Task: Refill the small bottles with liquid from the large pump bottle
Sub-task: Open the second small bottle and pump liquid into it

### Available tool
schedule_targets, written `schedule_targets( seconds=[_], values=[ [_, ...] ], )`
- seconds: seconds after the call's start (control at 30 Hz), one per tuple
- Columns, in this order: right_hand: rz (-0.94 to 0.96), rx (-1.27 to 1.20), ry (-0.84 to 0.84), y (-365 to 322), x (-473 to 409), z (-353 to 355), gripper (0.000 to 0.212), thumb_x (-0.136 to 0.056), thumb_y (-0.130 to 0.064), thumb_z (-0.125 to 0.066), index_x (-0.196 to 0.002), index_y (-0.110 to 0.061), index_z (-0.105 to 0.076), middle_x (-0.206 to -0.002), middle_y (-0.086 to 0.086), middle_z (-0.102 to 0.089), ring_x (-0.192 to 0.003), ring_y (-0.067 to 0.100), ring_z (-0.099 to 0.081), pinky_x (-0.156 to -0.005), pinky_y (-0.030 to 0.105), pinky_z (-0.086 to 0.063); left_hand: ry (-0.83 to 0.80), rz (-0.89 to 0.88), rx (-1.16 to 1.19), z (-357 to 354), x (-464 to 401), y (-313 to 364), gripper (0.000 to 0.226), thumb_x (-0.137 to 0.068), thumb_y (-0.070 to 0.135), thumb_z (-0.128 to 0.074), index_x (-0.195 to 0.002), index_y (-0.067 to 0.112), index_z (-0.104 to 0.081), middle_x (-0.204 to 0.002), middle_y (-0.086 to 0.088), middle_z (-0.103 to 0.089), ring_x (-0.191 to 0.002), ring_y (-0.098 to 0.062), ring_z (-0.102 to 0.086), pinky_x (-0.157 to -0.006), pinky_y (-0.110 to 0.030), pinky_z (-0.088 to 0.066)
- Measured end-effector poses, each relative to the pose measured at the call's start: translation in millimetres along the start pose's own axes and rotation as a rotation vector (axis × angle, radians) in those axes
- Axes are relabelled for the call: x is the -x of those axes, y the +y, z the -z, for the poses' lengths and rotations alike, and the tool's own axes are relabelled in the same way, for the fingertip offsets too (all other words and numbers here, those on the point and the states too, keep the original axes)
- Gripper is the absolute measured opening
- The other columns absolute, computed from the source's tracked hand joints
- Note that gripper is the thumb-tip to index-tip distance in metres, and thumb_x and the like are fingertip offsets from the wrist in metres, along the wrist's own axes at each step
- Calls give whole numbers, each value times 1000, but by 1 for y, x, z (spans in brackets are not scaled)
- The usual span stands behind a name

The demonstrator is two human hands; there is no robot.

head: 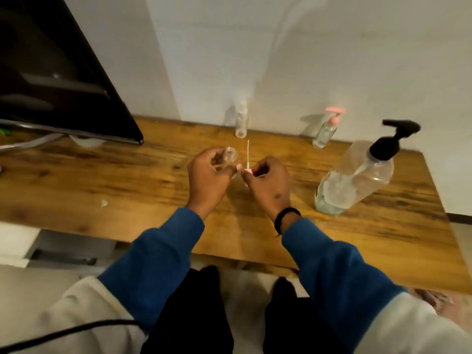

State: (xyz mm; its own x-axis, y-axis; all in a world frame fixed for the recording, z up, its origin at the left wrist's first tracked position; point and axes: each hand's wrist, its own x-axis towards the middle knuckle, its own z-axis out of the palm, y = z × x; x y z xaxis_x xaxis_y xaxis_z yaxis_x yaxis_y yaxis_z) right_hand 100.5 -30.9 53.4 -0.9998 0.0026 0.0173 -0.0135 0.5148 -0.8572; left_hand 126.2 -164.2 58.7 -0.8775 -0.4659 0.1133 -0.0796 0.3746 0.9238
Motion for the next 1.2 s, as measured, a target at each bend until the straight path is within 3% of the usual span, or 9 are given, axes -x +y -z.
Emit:
schedule_targets(
  seconds=[0.2,0.67,0.87,1.07,1.2],
  values=[
    [-5,100,-73,20,3,-19,20,-76,-25,-75,-77,-16,-58,-69,-7,-60,-66,10,-56,-52,24,-41,-8,2,-16,-4,-8,-14,35,-69,23,-88,-100,28,-71,-93,13,-72,-89,-9,-68,-80,-28,-58],
    [3,178,-48,4,2,-14,21,-74,-32,-72,-71,-18,-56,-72,-2,-60,-68,16,-56,-58,37,-52,13,3,4,5,-7,5,39,-71,19,-87,-107,18,-73,-97,10,-73,-93,-9,-67,-79,-21,-55],
    [134,140,35,-40,-1,23,19,-79,-33,-66,-72,-20,-55,-72,-4,-57,-68,13,-52,-53,24,-35,25,-86,34,10,-5,55,36,-72,17,-87,-105,19,-74,-95,8,-73,-92,-12,-68,-78,-26,-58],
    [244,93,162,-93,5,85,15,-82,-31,-64,-74,-20,-58,-76,-5,-60,-75,13,-55,-60,26,-46,14,-211,99,15,7,128,38,-74,16,-86,-110,22,-73,-100,12,-73,-94,-4,-68,-79,-13,-53],
    [301,75,262,-115,13,132,12,-83,-29,-65,-77,-19,-60,-81,-6,-61,-78,11,-55,-61,21,-43,5,-305,135,10,17,176,38,-74,15,-87,-109,21,-73,-98,12,-73,-93,-2,-68,-78,-12,-52]
  ],
)
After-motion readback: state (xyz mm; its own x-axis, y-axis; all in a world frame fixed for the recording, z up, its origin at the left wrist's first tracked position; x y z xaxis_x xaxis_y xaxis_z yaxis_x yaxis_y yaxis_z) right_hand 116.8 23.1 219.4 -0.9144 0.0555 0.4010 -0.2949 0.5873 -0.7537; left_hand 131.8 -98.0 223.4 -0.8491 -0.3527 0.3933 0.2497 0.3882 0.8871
